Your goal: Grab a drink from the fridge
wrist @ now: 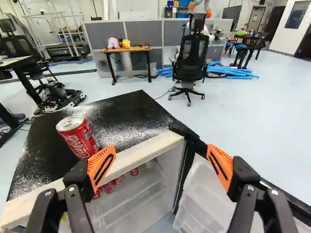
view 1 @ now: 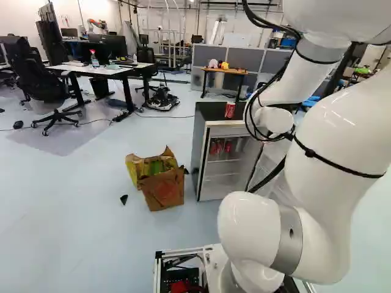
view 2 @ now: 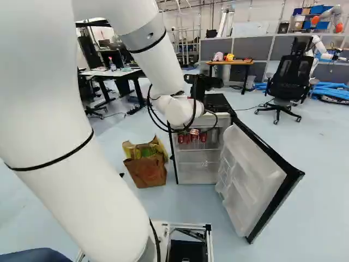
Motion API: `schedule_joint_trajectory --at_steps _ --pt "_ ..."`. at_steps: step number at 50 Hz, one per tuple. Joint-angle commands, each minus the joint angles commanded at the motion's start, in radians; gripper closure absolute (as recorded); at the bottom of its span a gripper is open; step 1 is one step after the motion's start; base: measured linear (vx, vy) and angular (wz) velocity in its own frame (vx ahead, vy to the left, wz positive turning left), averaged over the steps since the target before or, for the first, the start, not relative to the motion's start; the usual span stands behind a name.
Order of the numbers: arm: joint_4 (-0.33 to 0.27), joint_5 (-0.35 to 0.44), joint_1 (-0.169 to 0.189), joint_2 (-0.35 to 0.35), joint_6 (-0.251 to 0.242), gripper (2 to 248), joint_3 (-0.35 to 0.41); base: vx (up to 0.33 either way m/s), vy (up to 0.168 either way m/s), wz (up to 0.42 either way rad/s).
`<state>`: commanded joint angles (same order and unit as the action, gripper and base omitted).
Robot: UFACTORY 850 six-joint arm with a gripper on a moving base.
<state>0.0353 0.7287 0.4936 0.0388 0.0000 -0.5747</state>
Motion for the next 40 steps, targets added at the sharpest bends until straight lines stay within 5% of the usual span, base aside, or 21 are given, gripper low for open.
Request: schedule_joint_trajectory --at_steps 40 --pt "0.035 -0.163 0.124 0.033 0.000 3 -0.075 0.000 0.000 0.000"
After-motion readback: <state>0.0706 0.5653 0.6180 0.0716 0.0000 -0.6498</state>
